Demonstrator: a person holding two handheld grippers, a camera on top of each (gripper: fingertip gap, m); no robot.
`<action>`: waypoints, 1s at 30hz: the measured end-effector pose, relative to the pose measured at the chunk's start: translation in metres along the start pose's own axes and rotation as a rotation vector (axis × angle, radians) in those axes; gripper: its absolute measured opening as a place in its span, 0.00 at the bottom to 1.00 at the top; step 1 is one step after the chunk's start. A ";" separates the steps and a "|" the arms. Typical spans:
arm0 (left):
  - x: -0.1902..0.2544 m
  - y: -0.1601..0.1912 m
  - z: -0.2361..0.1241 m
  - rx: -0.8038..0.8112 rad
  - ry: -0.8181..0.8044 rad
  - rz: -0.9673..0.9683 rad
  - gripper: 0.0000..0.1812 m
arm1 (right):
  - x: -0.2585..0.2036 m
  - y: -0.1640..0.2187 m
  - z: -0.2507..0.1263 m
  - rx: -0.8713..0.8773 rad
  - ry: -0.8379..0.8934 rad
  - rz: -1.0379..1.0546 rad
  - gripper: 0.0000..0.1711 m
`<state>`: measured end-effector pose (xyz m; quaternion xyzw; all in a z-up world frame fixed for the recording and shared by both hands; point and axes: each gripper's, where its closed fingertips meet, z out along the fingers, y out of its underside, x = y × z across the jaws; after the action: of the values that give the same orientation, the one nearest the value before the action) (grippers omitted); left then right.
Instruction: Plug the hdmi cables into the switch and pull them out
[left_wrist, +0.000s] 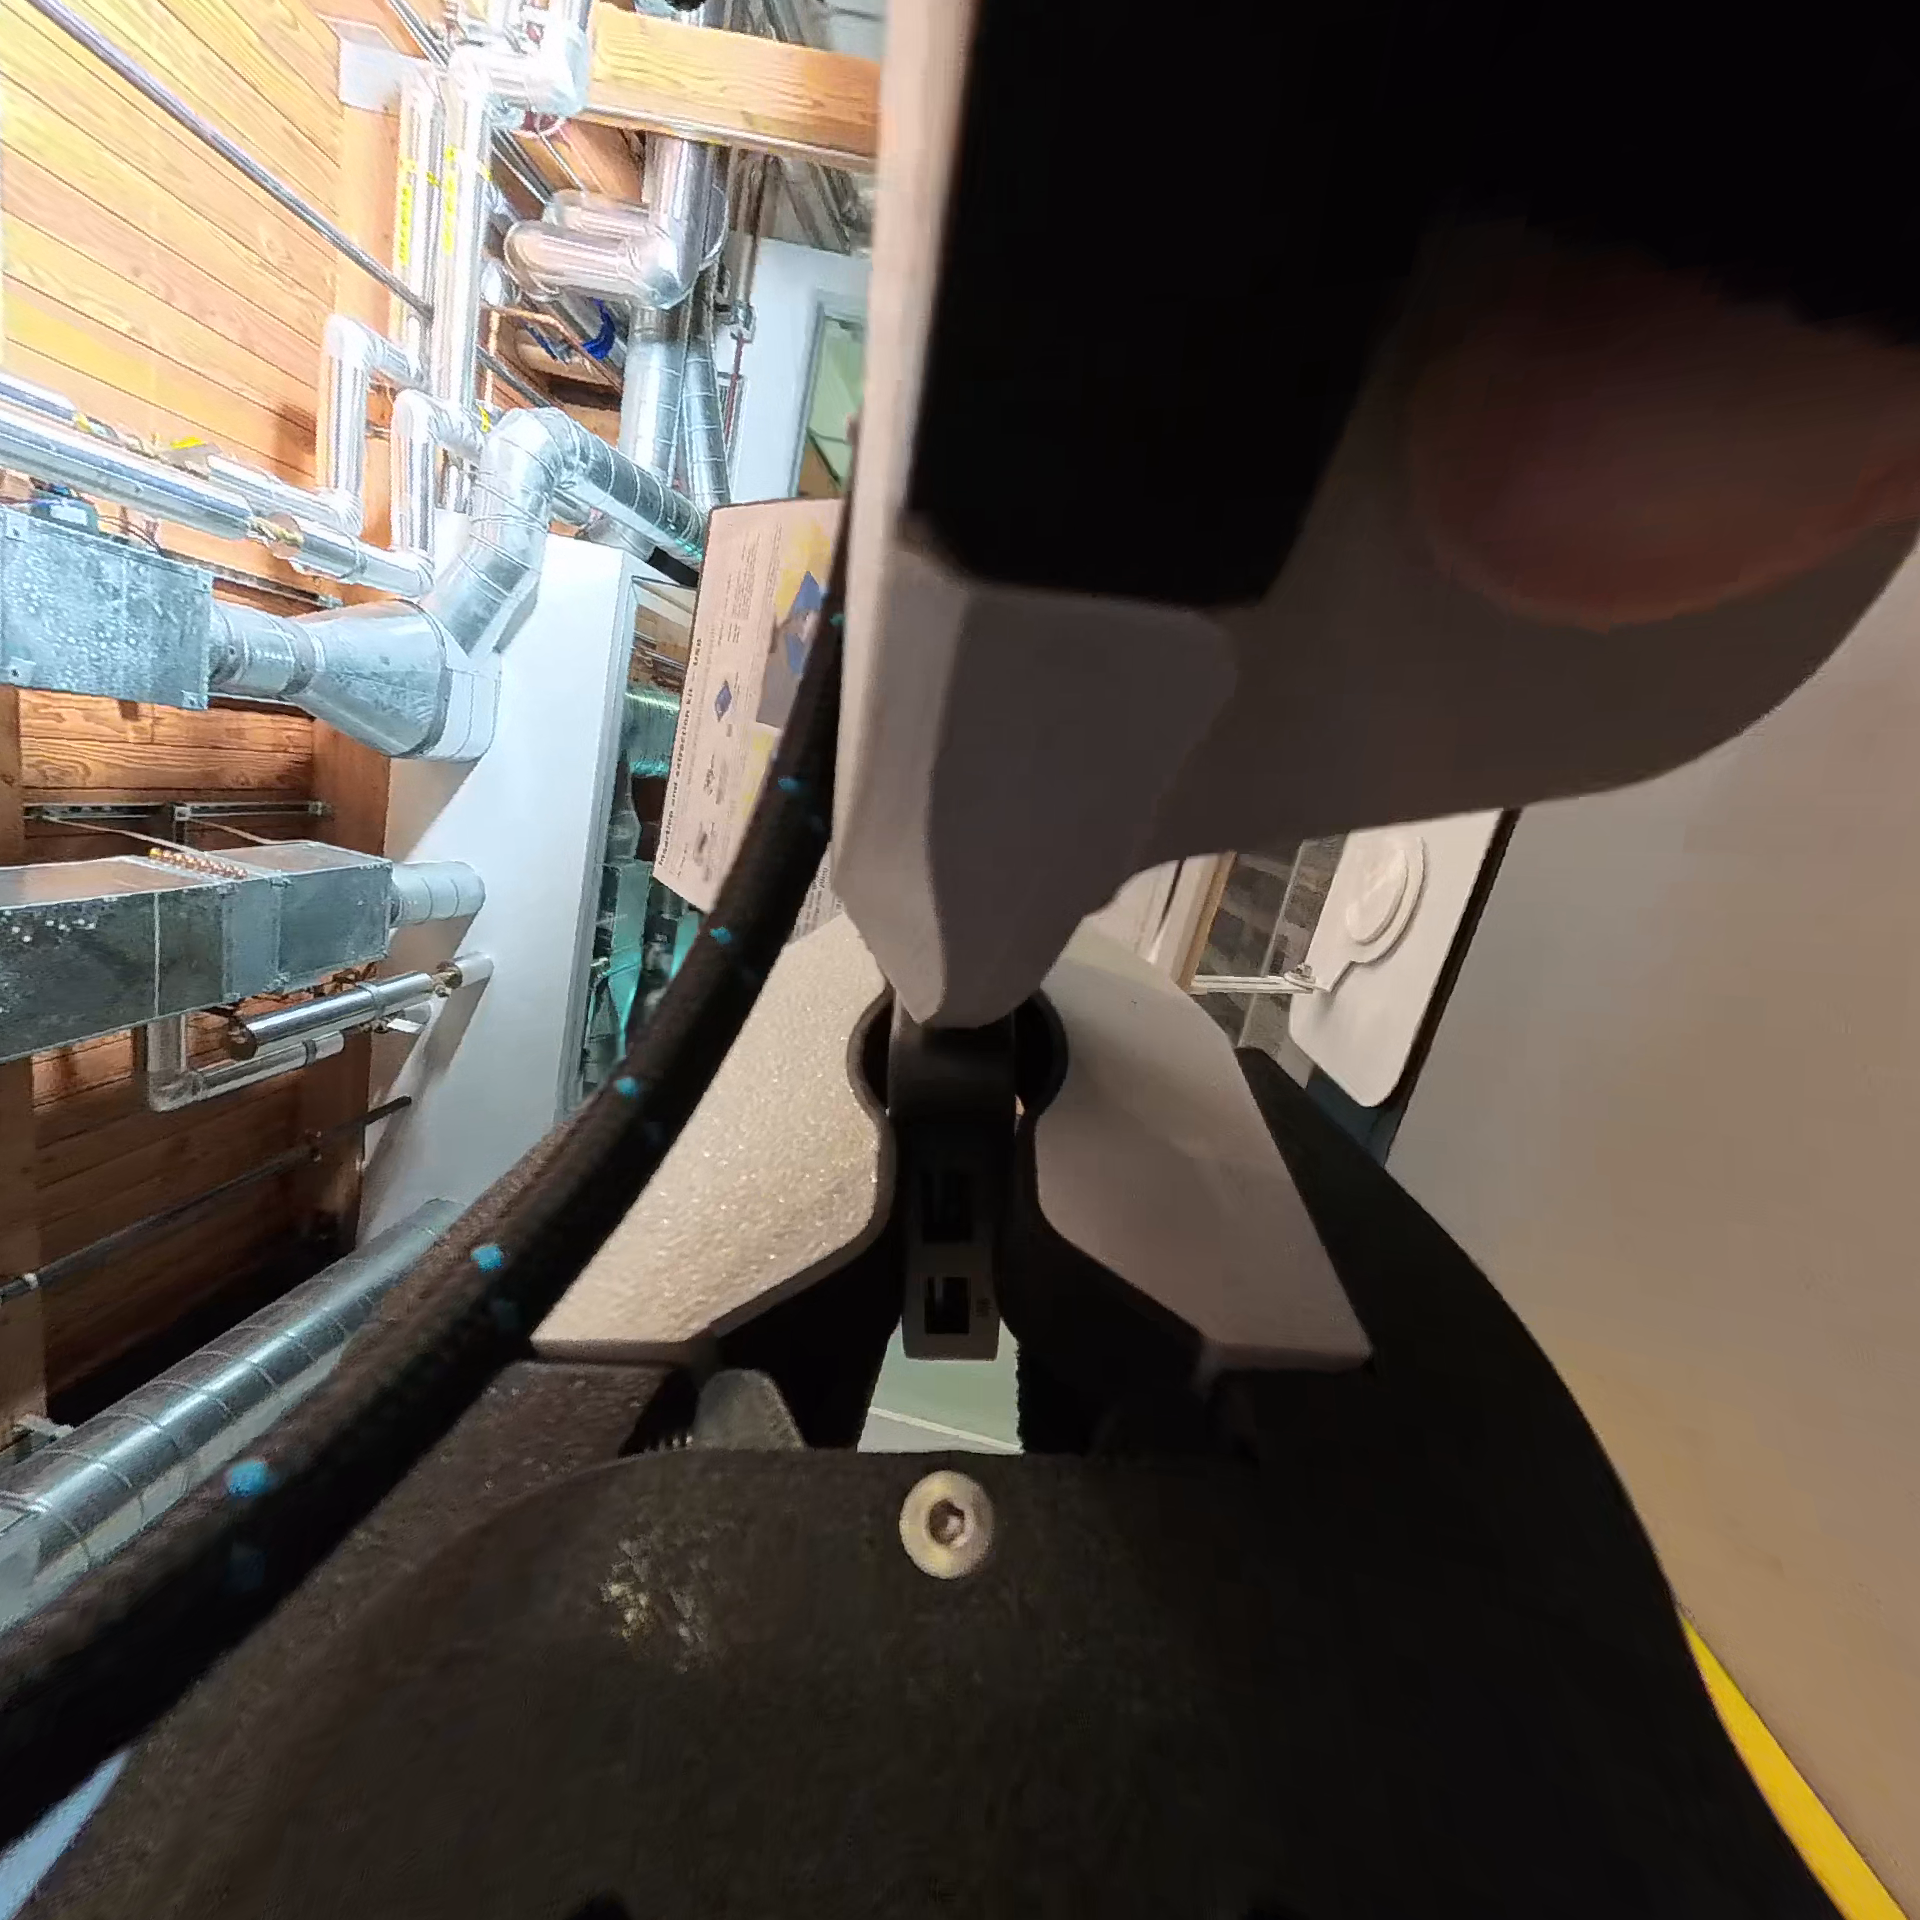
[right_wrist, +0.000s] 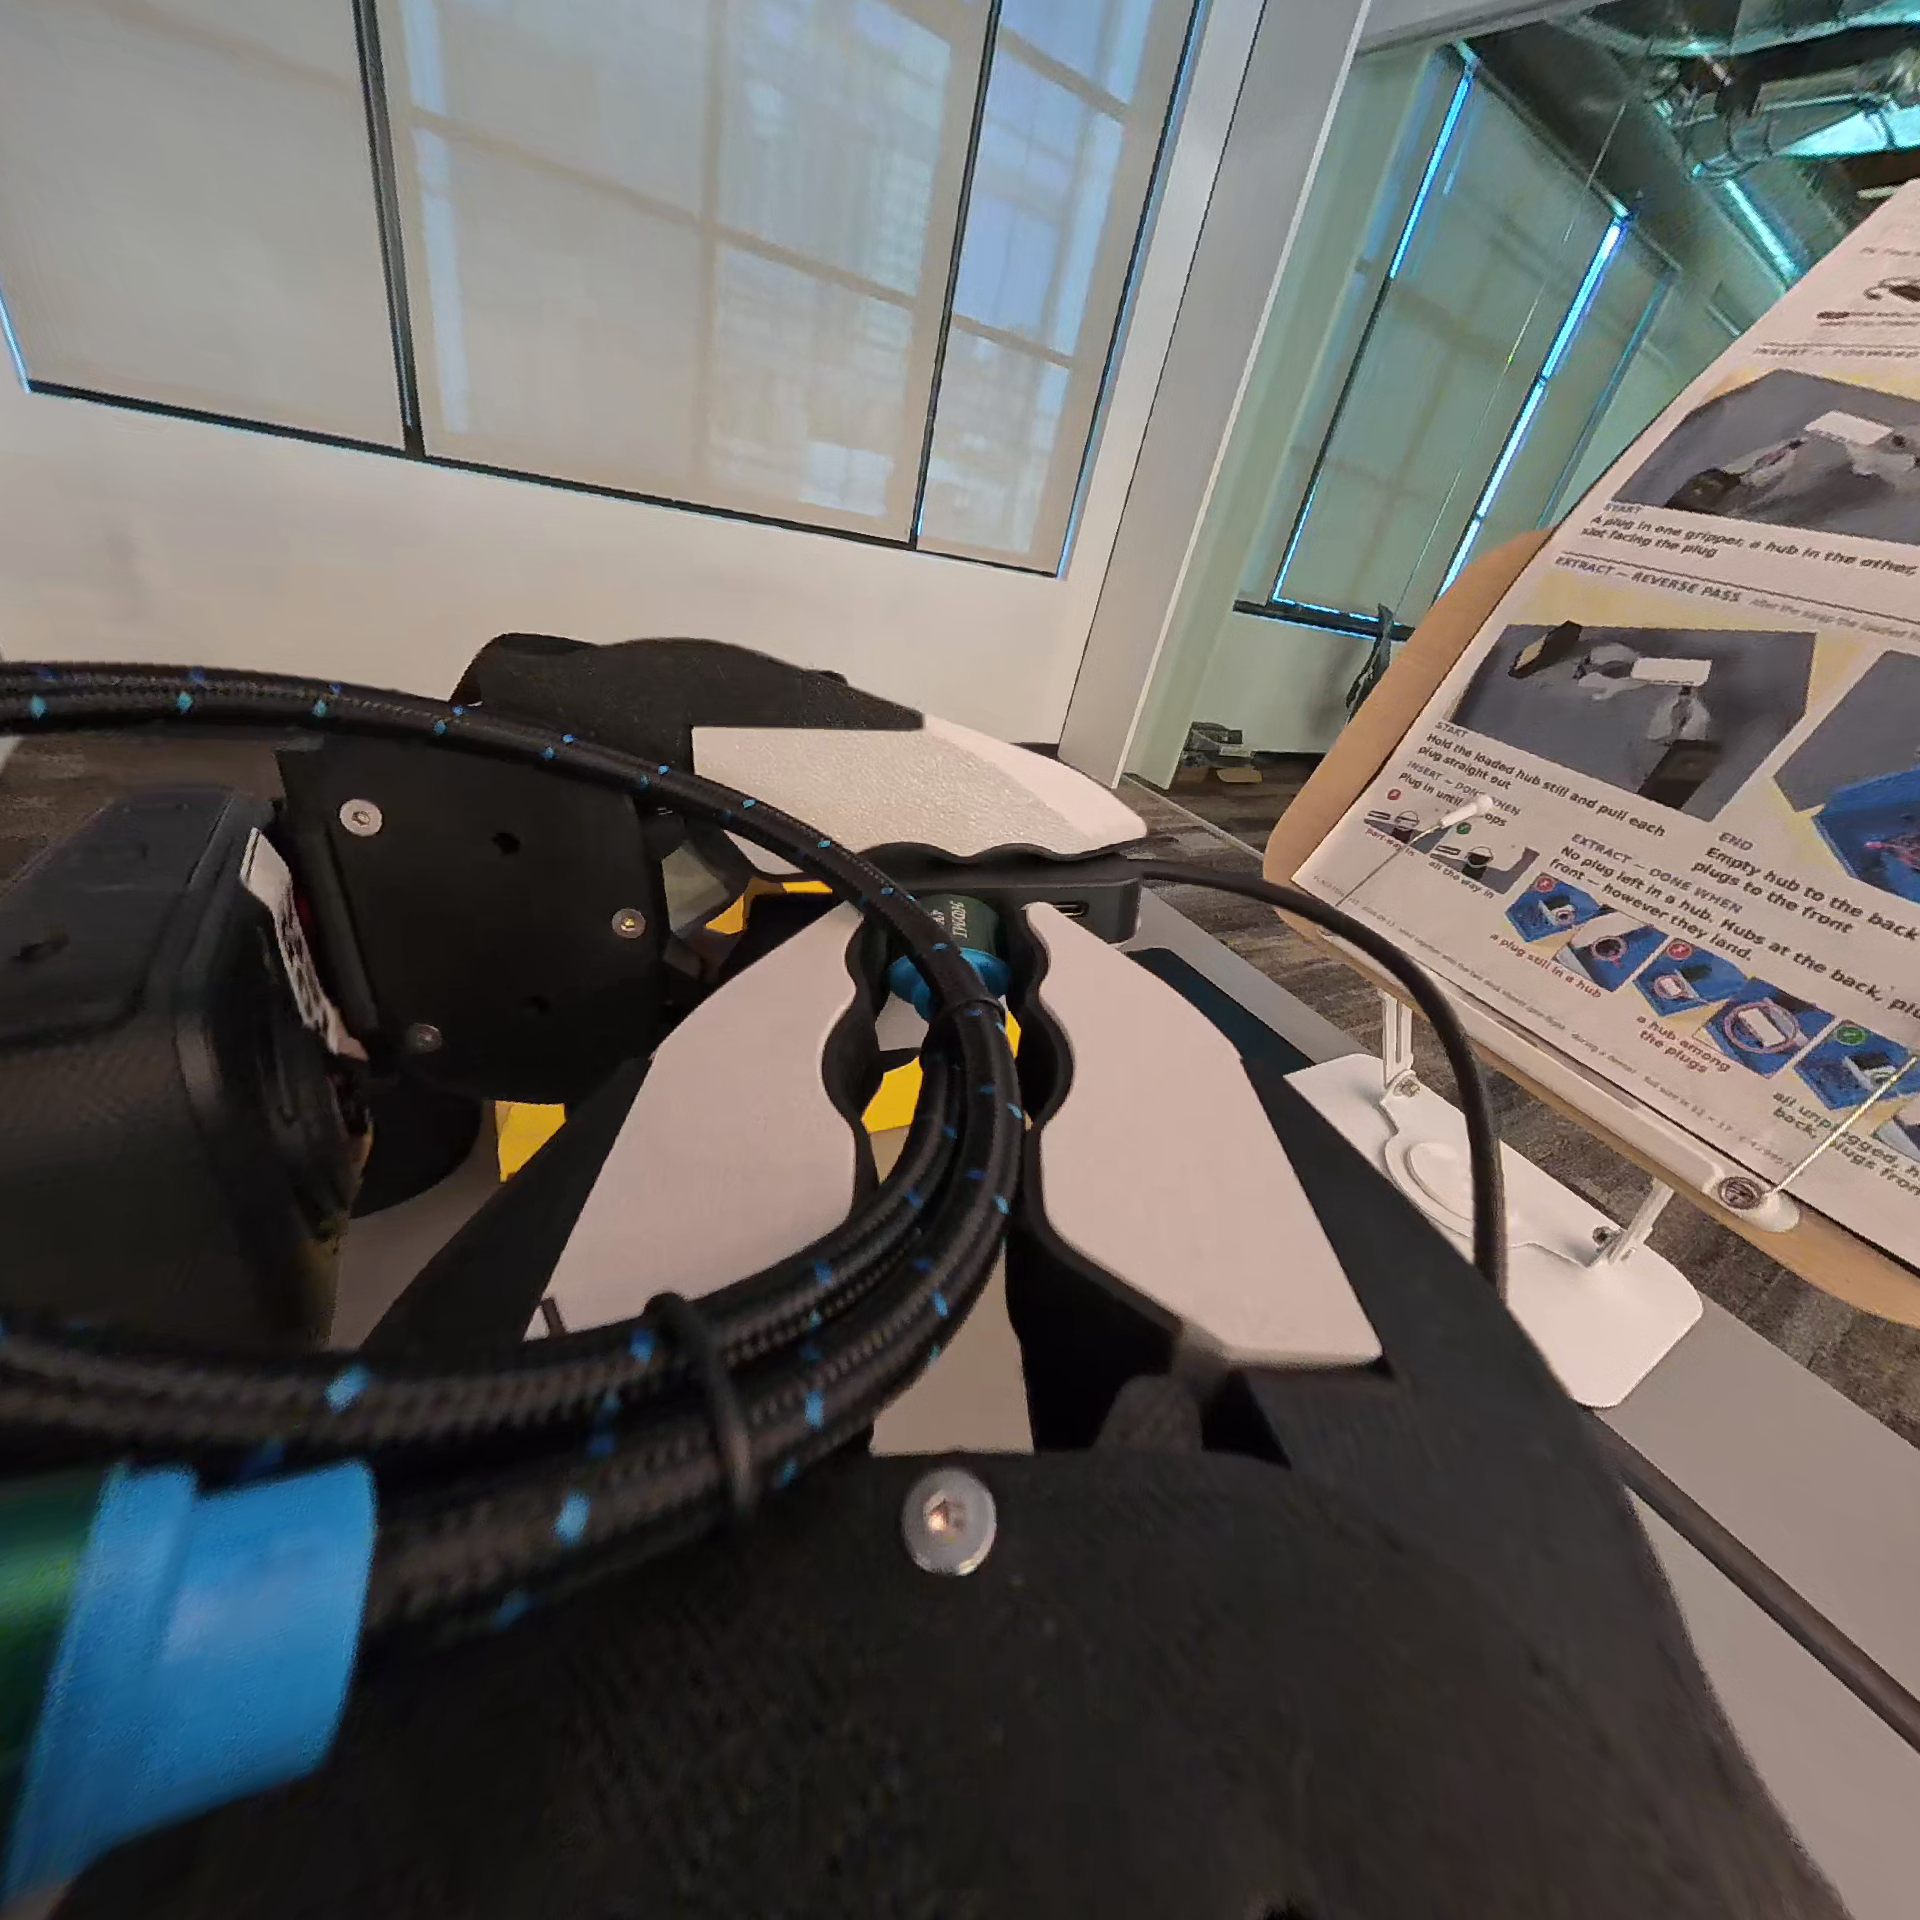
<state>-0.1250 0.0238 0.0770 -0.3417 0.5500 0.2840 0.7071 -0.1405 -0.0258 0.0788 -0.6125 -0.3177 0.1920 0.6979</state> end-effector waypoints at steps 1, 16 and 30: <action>-0.001 0.000 0.000 0.001 -0.003 0.000 0.09 | 0.000 0.000 0.000 -0.005 -0.014 0.003 0.13; -0.050 0.052 -0.007 -0.109 -0.042 -0.066 0.09 | 0.041 -0.023 -0.038 -0.071 -0.129 0.091 0.13; -0.036 0.049 -0.007 -0.116 0.096 -0.085 0.09 | 0.159 0.162 -0.282 -1.209 0.103 0.417 0.14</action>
<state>-0.1761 0.0468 0.1022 -0.4185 0.5510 0.2684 0.6703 0.1858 -0.0993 -0.0601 -0.9552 -0.2102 0.0813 0.1917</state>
